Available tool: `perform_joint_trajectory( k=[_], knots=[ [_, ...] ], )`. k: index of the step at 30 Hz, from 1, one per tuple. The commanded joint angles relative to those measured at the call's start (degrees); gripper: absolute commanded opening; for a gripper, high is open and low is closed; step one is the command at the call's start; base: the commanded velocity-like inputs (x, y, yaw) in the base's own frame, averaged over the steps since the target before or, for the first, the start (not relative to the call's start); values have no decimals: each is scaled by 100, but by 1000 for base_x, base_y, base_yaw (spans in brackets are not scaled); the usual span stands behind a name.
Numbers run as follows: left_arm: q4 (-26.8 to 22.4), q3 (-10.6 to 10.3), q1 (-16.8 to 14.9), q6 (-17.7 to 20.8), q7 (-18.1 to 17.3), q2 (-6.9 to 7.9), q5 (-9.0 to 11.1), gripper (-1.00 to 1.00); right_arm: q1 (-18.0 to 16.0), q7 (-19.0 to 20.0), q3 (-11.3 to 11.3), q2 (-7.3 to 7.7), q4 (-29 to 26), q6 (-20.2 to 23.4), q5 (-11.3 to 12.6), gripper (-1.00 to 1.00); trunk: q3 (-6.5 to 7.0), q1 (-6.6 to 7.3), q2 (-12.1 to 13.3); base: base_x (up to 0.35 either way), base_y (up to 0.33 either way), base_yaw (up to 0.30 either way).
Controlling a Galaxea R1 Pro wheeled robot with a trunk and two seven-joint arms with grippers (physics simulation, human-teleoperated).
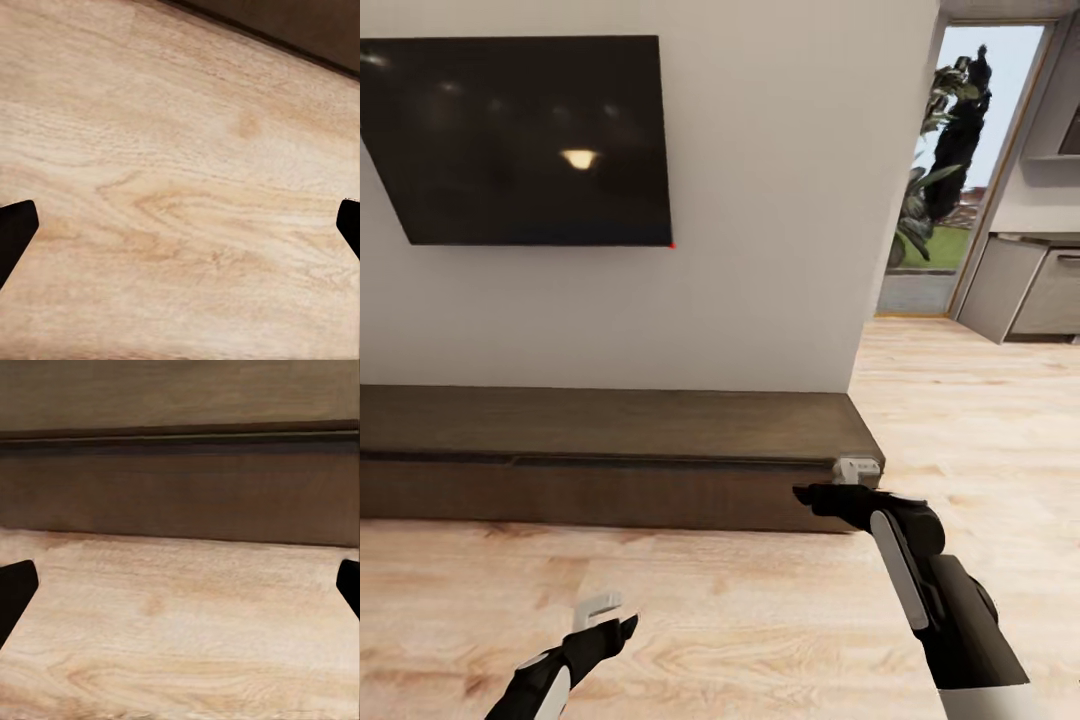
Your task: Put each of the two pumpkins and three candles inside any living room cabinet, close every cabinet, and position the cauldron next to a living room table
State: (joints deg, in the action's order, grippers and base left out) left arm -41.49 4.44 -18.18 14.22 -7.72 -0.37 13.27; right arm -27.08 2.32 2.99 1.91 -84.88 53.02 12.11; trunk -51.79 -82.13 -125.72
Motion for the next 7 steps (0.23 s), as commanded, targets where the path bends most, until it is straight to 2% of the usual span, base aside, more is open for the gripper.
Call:
perform_joint_trajectory(
  k=[1,5,7],
  knots=[
    [-8,57,-2,48,-38,-5,84,100,23,15,5,-5,61,29,-15,100,-5,4,-3,-192,235,0],
    [-17,110,-2,48,-81,-7,117,100,56,7,7,-12,140,32,-15,100,-5,4,-3,-110,245,0],
    [-21,126,-2,46,-93,-7,124,100,63,6,8,-17,159,32,-16,100,-5,4,-3,-41,143,0]
  ],
)
